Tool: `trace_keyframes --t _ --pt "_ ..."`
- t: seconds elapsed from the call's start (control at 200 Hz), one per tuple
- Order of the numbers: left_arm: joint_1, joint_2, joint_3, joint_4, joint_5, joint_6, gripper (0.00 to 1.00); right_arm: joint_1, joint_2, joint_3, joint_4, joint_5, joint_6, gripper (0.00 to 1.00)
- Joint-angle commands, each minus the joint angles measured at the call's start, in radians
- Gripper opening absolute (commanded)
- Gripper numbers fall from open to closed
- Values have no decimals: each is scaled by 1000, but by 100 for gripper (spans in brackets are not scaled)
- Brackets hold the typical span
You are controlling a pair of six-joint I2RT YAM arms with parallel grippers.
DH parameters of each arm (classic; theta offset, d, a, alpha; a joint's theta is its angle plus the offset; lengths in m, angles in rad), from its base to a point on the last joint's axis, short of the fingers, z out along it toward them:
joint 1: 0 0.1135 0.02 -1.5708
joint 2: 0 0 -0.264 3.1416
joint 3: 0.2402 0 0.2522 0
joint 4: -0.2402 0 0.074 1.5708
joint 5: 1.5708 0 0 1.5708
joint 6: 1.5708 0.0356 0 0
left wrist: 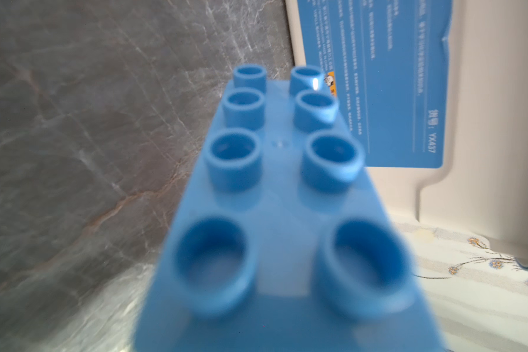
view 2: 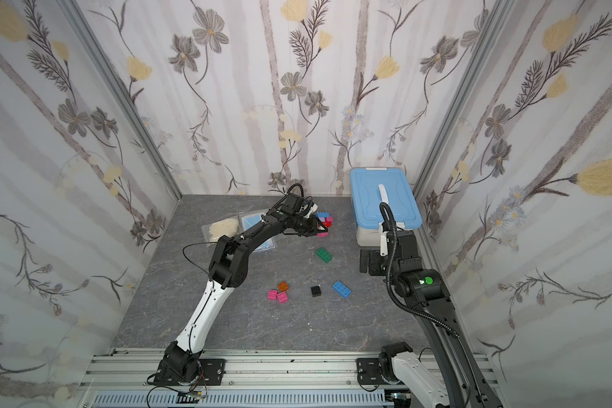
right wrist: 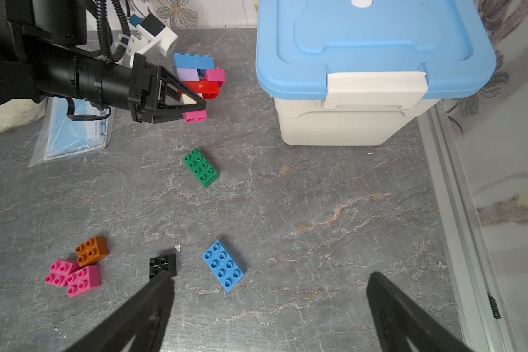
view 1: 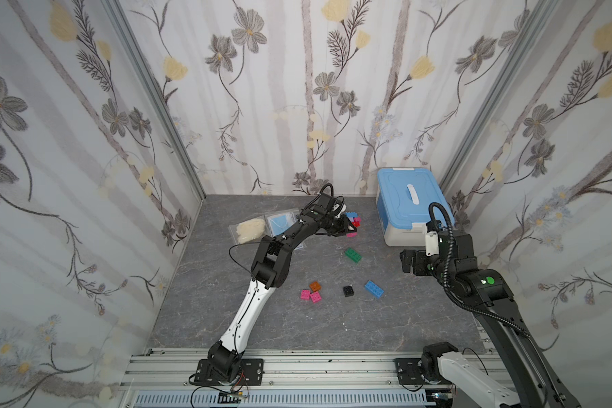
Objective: Assemble the letter p with lego
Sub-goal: Place the lego brick at the center of the board.
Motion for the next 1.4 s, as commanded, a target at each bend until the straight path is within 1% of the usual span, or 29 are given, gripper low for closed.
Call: trace_keyframes --t 0.0,0.115,0.185,0.27,0.365,0.505,0.65,0.684,0.719,0.859,0.939,0.994,1.044,1.154,1.314,1.394 --pt "10 45 54 -44 29 -34 32 -3 20 1 17 -10 11 99" --pt "17 67 55 -34 16 -51 37 -3 31 4 12 -11 9 99" --pt "21 78 55 -44 10 -57 41 -3 33 4 11 -11 7 99" --pt "24 87 55 -65 -2 -60 51 -3 32 4 11 -12 6 99" --pt "29 95 55 -94 -25 -69 66 -3 32 3 13 -12 5 99" --pt "38 103 55 -135 -50 -69 80 -3 31 3 13 -15 4 99" --pt "52 107 55 -188 -81 -56 84 -4 28 3 11 -19 3 99" --pt "56 104 55 -201 -90 -51 87 -4 27 3 12 -21 3 99" --pt "59 101 55 -218 -100 -43 87 -4 26 3 11 -22 2 99" --pt "66 81 52 -276 -165 14 88 -4 23 1 11 -29 0 99" --pt "67 54 38 -280 -204 41 87 -4 26 1 8 -29 0 99" --pt "67 16 -2 -247 -224 51 86 -4 31 3 1 -27 -6 99" --pt "67 -34 -67 -188 -231 57 85 -3 39 7 -10 -19 -11 99" --pt "67 -210 -246 -50 -270 87 84 26 80 36 -63 50 -20 99" --pt "64 -534 -549 87 -396 204 84 159 192 109 -139 179 -10 99" --pt "63 -686 -681 104 -461 253 83 221 265 139 -156 196 13 99"
